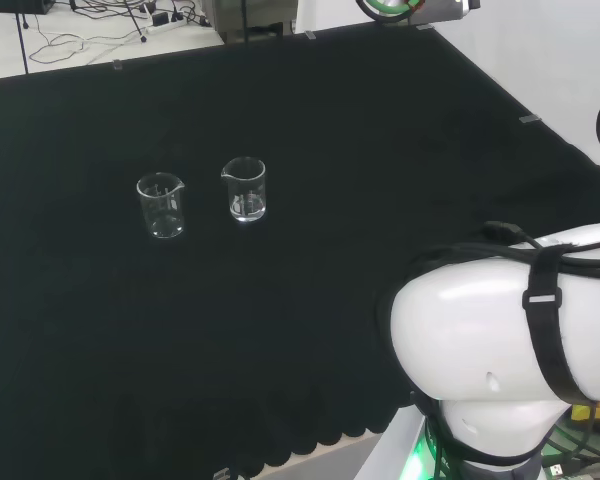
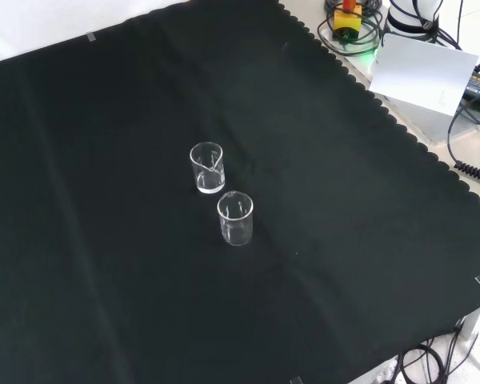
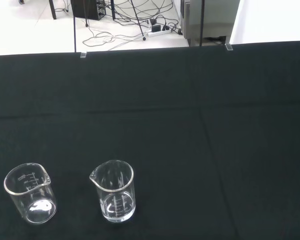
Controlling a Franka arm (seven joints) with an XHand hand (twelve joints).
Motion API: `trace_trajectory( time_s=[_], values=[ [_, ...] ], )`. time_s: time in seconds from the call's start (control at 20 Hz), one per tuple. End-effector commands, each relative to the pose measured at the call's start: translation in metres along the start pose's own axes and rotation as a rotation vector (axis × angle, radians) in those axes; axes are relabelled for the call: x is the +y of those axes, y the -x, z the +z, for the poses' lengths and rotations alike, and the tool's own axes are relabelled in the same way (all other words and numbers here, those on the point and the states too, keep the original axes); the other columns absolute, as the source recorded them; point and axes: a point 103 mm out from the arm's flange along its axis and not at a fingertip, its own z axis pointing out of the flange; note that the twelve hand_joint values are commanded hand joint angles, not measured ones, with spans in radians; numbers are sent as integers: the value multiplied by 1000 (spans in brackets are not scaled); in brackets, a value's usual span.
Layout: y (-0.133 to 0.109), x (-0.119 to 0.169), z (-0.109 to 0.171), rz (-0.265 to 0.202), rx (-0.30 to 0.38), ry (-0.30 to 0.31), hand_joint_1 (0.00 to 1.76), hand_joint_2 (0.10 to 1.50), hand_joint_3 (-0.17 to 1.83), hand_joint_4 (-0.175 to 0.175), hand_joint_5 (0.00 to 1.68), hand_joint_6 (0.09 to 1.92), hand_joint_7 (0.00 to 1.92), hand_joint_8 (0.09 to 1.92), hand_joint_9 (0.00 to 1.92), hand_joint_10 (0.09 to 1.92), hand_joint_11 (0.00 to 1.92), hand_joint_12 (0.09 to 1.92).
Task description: Pick up the beaker on the right.
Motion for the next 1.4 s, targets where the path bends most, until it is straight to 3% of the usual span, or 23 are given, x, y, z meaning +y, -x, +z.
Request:
trace_trajectory(
  time_s=[0.05,0.2,0.35,0.7,1.0,1.4],
  values=[
    [-1,0,0,-10,-13,9,195,1170,525,1,194,369,12,477,148,637,14,1273],
    [9,2,1,5,7,0,154,1260,374,1,236,259,3,479,143,631,1,1306],
    [22,4,2,7,10,-3,149,1274,349,1,244,239,2,479,143,630,0,1309],
    [23,4,17,15,12,-18,165,1285,297,1,261,188,5,478,144,627,0,1298],
    [38,16,51,54,21,-60,230,1249,266,-1,261,147,13,481,150,630,0,1302],
    [59,46,105,65,46,-87,284,1214,255,-6,262,96,29,492,168,640,0,1317]
  ],
)
